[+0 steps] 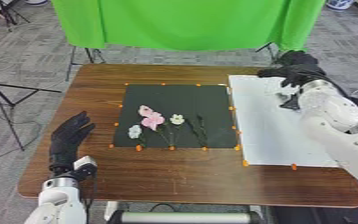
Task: Arrange flowers
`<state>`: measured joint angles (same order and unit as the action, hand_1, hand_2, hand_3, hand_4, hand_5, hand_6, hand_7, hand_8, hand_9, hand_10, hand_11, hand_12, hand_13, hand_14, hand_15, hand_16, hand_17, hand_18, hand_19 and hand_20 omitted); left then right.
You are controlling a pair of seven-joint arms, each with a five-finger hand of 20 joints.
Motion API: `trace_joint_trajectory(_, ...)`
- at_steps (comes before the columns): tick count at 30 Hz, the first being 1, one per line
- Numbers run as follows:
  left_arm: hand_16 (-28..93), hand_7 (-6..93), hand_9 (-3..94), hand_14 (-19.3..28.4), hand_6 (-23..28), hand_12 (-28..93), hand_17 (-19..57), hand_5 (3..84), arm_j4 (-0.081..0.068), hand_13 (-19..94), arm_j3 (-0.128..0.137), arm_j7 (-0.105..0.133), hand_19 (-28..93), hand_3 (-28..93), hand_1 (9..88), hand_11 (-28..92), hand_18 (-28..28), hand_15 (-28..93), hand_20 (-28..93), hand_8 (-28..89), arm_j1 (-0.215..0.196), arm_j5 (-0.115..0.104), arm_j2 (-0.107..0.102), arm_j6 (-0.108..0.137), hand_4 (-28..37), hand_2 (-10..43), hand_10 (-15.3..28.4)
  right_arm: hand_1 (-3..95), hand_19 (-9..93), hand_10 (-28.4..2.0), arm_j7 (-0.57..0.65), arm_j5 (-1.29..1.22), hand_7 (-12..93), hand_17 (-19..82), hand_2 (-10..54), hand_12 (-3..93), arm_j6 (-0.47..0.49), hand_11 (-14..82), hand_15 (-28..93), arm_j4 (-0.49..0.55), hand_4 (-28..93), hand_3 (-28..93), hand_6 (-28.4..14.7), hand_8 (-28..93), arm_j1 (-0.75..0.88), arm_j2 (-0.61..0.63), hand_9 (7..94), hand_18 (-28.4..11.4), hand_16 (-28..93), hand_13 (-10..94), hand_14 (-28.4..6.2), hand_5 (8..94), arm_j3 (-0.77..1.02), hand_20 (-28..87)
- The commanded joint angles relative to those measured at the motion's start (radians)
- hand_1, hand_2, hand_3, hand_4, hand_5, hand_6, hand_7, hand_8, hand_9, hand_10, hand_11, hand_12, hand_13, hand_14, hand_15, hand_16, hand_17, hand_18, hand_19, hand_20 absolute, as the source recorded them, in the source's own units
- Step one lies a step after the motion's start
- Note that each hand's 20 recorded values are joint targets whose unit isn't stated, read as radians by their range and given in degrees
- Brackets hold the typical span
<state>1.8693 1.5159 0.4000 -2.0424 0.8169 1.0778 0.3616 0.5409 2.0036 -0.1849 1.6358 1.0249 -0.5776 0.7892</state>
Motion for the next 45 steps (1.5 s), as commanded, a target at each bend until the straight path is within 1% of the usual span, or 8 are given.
trace_joint_trajectory(1,1,19.9,42.6,16.6,1.2,13,7.1,50.2,0.004,38,0.003,-0.004,21,72,29.7,22,14.9,31,22,-9,-0.009,-0.003,0.006,0.011,-17.6,1.4,12.5,27.4,93,-15.5,0.075,0.037,10,56,-9.5,21.9,0.047,20.2,61,-0.076,-16,64,-2.3,-7,0.062,0.034,73.7,-17.8,26,85,-7.5,60.0,0.015,47)
trace_joint_trajectory(5,1,19.9,42.8,16.6,1.2,13,7.0,50.2,0.004,38,0.003,-0.006,21,72,29.6,22,14.9,31,22,-9,-0.008,-0.001,0.007,0.008,-17.4,1.5,12.6,31.7,93,-14.0,0.090,0.041,12,57,-9.5,22.0,0.047,21.9,61,-0.104,-16,65,-0.8,-7,0.076,0.032,76.6,-17.4,26,86,-6.5,62.0,0.011,48)
trace_joint_trajectory(10,1,19.8,42.7,16.6,1.2,13,7.0,50.0,0.006,38,0.004,-0.007,22,72,29.6,22,15.0,31,22,-9,-0.011,0.000,0.009,0.010,-17.5,1.7,12.6,32.5,93,-14.1,0.097,0.022,13,58,-7.8,21.9,0.062,21.9,60,-0.135,-17,64,-0.2,-8,0.103,0.021,77.1,-17.1,26,87,-6.2,63.0,0.024,48)
trace_joint_trajectory(22,1,19.8,42.7,16.5,1.3,13,6.9,50.0,0.005,38,0.003,-0.019,22,72,29.5,22,15.0,31,22,-9,-0.011,0.001,0.012,0.006,-17.6,1.8,12.6,40.2,93,-12.2,0.100,-0.064,14,59,-4.6,21.6,0.070,22.0,59,-0.143,-19,65,0.0,-9,0.172,0.005,78.1,-16.4,27,88,-5.1,63.7,0.041,47)
trace_joint_trajectory(26,1,19.8,42.7,16.6,1.3,13,6.9,50.0,0.006,38,0.003,-0.019,22,72,29.6,22,15.0,31,21,-9,-0.015,0.000,0.011,0.008,-17.6,1.9,12.6,44.9,93,-11.7,0.088,-0.082,15,59,-3.5,21.2,0.034,22.1,59,-0.143,-22,64,-0.4,-3,0.181,0.004,78.9,-15.9,28,89,-4.7,64.3,0.033,47)
trace_joint_trajectory(31,1,19.7,42.7,16.6,1.3,13,6.9,50.0,0.011,38,0.008,-0.016,22,72,29.7,22,15.0,31,21,-9,-0.021,-0.002,0.006,0.014,-17.7,1.9,12.6,56.4,93,-11.3,0.062,-0.103,15,60,-1.6,21.4,-0.052,22.0,58,-0.134,-20,55,-0.6,4,0.180,0.011,82.4,-15.3,28,90,-3.7,69.9,0.018,46)
trace_joint_trajectory(38,1,19.7,42.8,16.7,1.4,13,6.8,50.0,0.007,38,0.007,-0.022,22,72,29.6,22,15.0,31,21,-9,-0.015,0.000,0.005,0.010,-17.6,1.9,12.6,58.6,93,-11.1,0.026,-0.101,15,62,-0.2,21.2,-0.111,21.8,57,-0.044,-18,53,0.2,4,0.194,0.028,85.3,-15.1,29,92,-3.4,73.4,0.065,47)
trace_joint_trajectory(45,1,19.7,42.8,16.8,1.4,13,6.8,50.0,0.008,38,0.009,-0.017,22,72,29.4,22,15.0,31,21,-9,-0.017,-0.001,0.003,0.008,-17.6,1.7,12.6,58.1,93,-11.2,-0.028,-0.201,15,62,0.1,21.3,-0.081,21.6,57,0.082,-18,53,0.5,4,0.088,0.019,85.6,-15.1,29,92,-3.3,73.9,0.007,47)
